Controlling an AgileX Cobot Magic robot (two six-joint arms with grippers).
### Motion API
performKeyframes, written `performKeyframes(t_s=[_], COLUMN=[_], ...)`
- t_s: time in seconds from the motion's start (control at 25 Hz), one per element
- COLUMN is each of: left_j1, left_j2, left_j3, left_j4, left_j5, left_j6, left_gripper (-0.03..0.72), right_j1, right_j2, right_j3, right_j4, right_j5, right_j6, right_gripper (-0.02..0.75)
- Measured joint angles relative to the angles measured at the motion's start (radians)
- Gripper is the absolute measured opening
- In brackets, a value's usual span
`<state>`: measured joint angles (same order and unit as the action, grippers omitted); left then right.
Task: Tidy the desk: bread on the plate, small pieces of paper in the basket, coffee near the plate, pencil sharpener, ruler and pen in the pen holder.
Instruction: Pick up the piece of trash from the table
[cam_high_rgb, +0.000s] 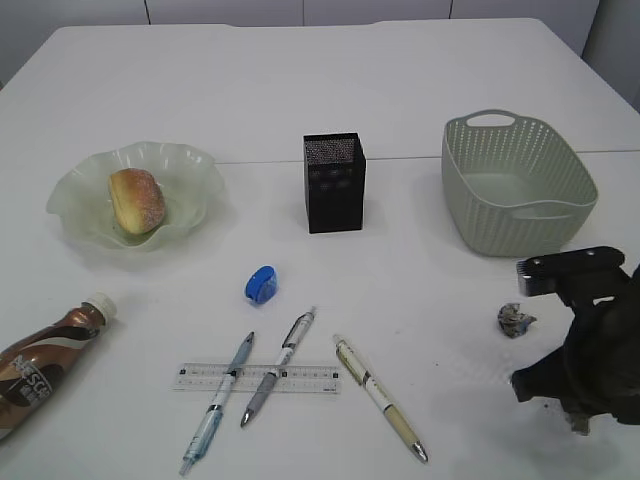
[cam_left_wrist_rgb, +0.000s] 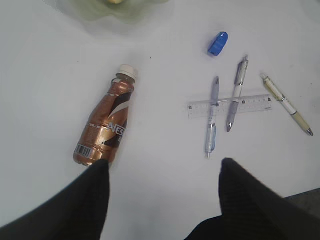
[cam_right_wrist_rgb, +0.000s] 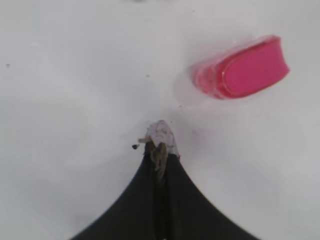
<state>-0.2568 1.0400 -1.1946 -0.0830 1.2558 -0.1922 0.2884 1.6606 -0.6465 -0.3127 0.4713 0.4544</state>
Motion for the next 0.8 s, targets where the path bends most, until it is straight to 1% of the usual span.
performKeyframes(t_s=[0.16, 0.32, 0.44, 0.56, 0.68, 0.8], left_j1=[0.0, 0.0, 0.0, 0.0, 0.0, 0.0], left_j2=[0.0, 0.0, 0.0, 0.0, 0.0, 0.0], left_j3=[0.0, 0.0, 0.0, 0.0, 0.0, 0.0], left_j4=[0.0, 0.0, 0.0, 0.0, -0.001, -0.005], left_j5=[0.0, 0.0, 0.0, 0.0, 0.0, 0.0], left_j6=[0.0, 0.0, 0.0, 0.0, 0.0, -0.001], left_gripper=[0.498, 0.498, 0.498, 0.498, 0.498, 0.498], right_j1=[0.0, 0.0, 0.0, 0.0, 0.0, 0.0], right_j2=[-0.052, -0.122, -0.17, -0.202, -0.204, -0.204], right_j3=[0.0, 0.0, -0.035, -0.138, -0.277, -0.401], right_j4=[0.052, 0.133, 0.159, 0.166, 0.168, 0.161], right_j5=[0.017, 0.05, 0.122, 0.214, 0.323, 0.385], right_j6=[-0.013, -0.061, -0.083, -0.111, -0.16, -0.188], right_gripper=[0.013, 0.013, 0.013, 0.013, 0.013, 0.013])
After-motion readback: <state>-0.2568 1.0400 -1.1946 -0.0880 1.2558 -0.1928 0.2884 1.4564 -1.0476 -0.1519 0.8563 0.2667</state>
